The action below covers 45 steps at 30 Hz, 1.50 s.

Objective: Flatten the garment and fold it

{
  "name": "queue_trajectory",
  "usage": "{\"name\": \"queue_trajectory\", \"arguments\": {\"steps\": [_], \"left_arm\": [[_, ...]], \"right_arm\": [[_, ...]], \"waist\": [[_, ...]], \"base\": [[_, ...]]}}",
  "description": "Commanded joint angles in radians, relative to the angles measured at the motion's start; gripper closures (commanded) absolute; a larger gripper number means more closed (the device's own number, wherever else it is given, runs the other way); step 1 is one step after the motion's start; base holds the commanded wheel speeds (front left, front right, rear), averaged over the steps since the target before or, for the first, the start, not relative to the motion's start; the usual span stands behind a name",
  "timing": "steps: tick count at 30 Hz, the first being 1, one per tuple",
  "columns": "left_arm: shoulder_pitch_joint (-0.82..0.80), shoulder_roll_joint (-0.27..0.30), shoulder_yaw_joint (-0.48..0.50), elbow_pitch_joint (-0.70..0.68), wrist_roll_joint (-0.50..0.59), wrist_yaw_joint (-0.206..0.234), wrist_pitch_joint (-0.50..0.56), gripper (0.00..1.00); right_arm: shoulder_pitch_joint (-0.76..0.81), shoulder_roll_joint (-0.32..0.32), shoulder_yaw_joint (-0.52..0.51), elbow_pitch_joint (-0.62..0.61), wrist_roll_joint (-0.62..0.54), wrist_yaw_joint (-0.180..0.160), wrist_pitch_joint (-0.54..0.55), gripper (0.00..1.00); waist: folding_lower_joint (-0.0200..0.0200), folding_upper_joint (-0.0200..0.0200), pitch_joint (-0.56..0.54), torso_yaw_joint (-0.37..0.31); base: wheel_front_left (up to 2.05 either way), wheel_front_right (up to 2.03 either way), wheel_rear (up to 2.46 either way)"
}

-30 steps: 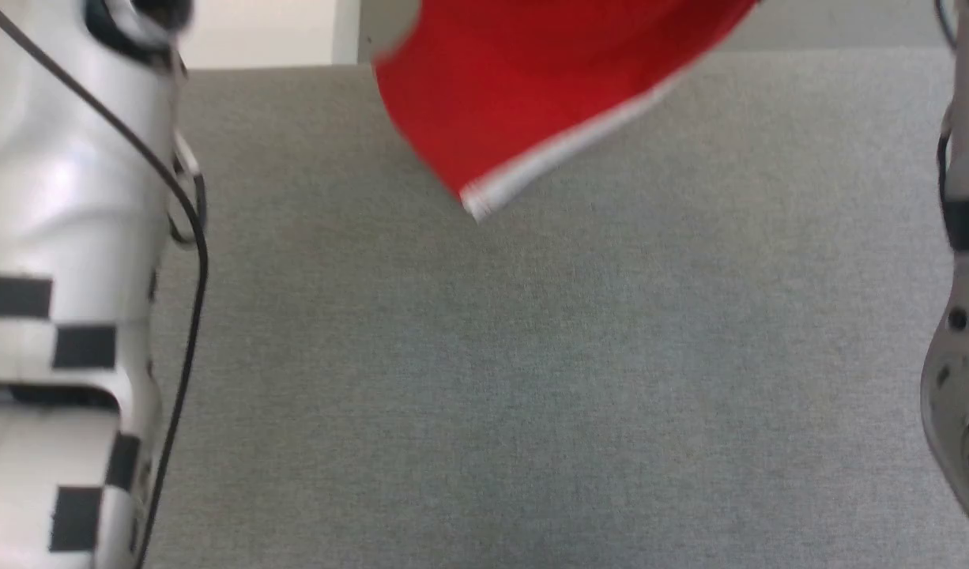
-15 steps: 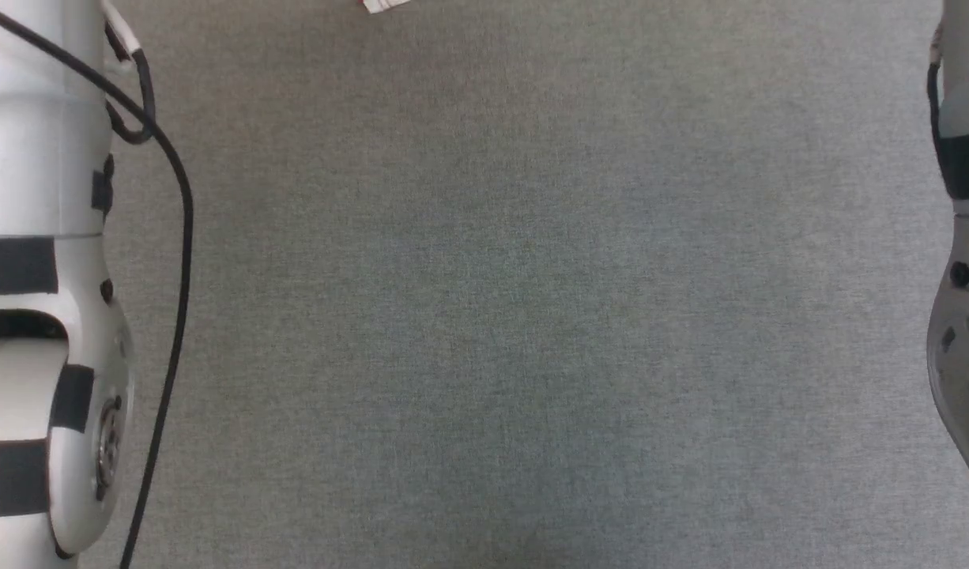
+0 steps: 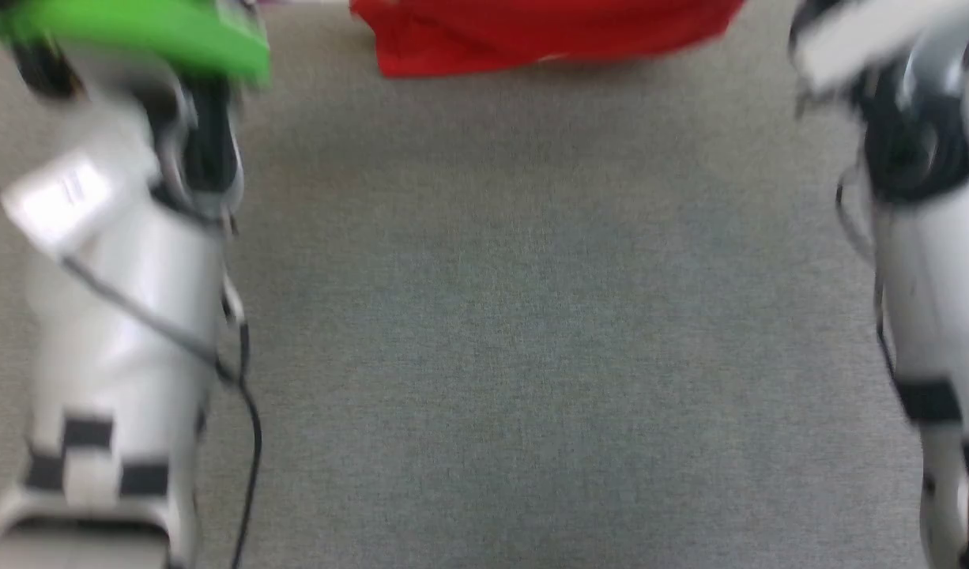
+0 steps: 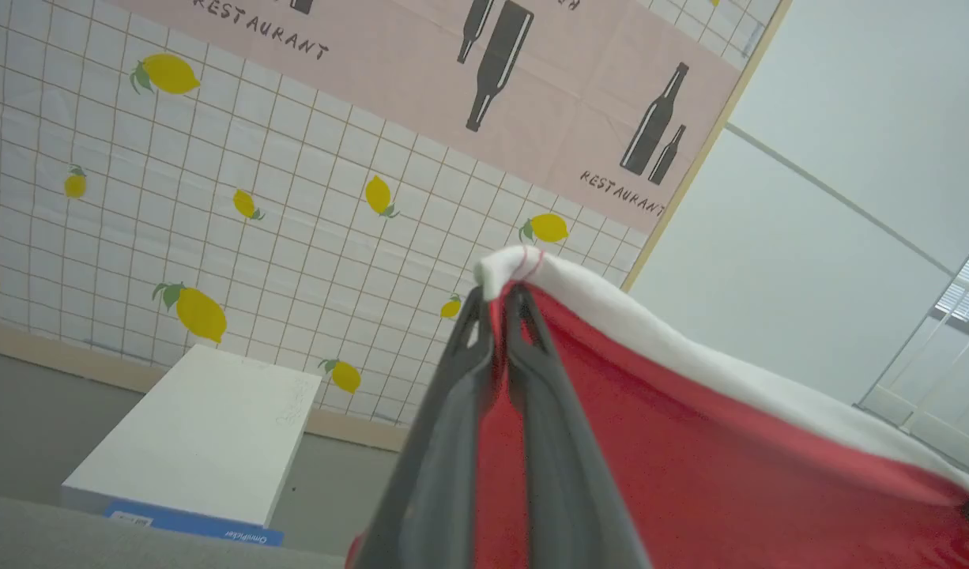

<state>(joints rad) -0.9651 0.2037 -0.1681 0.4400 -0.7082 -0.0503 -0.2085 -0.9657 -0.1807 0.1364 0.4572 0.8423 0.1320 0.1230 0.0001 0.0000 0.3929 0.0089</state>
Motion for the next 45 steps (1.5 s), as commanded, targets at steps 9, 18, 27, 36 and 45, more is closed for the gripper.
{"name": "queue_trajectory", "arguments": {"steps": [9, 18, 27, 36, 45], "left_arm": [[0.64, 0.038, 0.008, -0.345, -0.036, 0.144, 0.093, 1.0], [1.03, 0.059, -0.04, -0.441, -0.057, 0.245, 0.226, 1.0], [1.219, 0.142, -0.078, -0.487, -0.05, 0.354, 0.417, 1.0], [1.155, 0.132, -0.042, -0.55, -0.058, 0.338, 0.361, 1.0], [0.766, 0.112, -0.113, -0.405, -0.004, 0.244, 0.374, 1.0]], "right_arm": [[0.51, -0.08, 0.047, -0.19, 0.035, -0.001, 0.0, 1.0], [0.877, -0.097, 0.048, -0.255, -0.044, -0.001, 0.007, 1.0], [1.095, -0.162, 0.095, -0.342, -0.13, -0.001, 0.238, 1.0], [1.144, -0.087, -0.017, -0.452, -0.154, -0.001, 0.349, 1.0], [1.031, 0.008, -0.114, -0.493, -0.209, -0.001, 0.367, 1.0]], "waist": [[-0.0001, 0.0, -0.242, 0.011], [-0.0001, 0.0, -0.337, 0.03], [-0.0001, 0.0, -0.392, 0.043], [-0.0001, 0.0, -0.377, 0.031], [-0.0001, 0.0, -0.258, 0.003]], "base": [[0.0, 0.0, 0.0], [0.0, 0.0, 0.0], [0.0, 0.0, 0.0], [0.0, 0.0, 0.0], [0.0, 0.0, 0.0]]}}
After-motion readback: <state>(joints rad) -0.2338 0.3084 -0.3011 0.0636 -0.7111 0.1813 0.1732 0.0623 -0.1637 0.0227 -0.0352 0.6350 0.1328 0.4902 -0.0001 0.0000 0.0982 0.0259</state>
